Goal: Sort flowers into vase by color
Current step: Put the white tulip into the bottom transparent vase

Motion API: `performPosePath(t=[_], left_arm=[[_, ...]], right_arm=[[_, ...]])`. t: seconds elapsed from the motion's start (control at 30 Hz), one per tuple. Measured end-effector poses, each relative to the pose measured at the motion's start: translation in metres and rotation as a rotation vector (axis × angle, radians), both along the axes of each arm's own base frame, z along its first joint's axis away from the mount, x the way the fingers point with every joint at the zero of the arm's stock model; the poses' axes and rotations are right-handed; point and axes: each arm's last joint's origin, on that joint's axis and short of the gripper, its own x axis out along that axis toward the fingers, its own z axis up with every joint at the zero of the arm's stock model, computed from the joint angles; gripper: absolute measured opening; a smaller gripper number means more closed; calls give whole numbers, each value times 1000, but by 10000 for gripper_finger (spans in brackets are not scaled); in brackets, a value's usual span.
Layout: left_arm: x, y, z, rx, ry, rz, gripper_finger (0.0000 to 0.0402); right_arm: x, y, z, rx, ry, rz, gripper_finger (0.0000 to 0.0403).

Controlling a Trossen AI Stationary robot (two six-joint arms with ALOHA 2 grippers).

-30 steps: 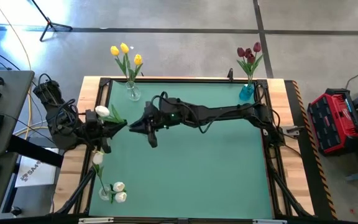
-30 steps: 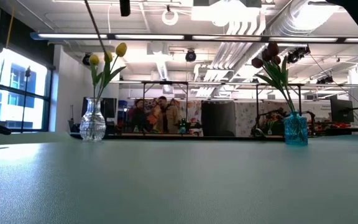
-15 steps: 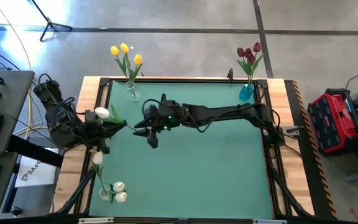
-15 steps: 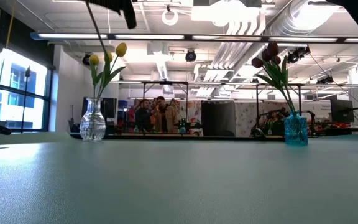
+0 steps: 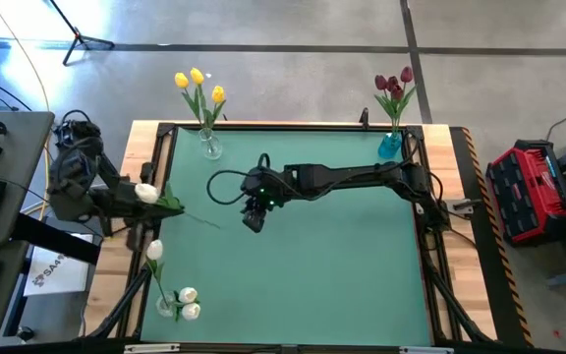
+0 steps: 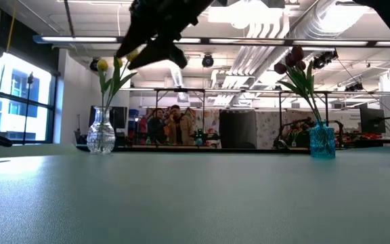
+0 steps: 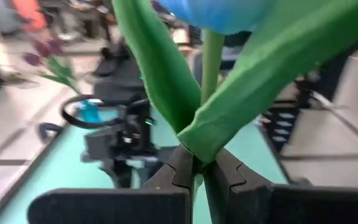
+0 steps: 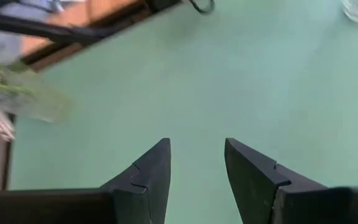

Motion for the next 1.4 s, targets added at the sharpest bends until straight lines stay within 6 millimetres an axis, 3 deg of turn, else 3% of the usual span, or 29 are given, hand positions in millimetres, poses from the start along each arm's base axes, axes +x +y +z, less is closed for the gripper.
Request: performPosePath(t=[0.37, 0.67, 0.83, 1.1, 1.27, 1.4], left_arm=[[-26, 21, 30, -185, 210, -263, 3], [-34, 26, 74, -290, 167, -433, 3], [-33, 22, 86, -306, 163, -474, 3], [-19, -9, 80, -322, 295, -580, 3], [-3, -37, 66, -177, 365, -491, 1], [-2, -58, 54, -99, 431, -481, 1]], right_arm=[[-11, -4, -9, -62, 147, -65, 140], [-14, -11, -12, -79, 185, -125, 140], [-15, -15, -12, -74, 195, -140, 140], [-15, -17, -12, -67, 195, -152, 140], [-15, -17, -12, -62, 195, -159, 140], [-15, -17, -12, -62, 201, -159, 140]])
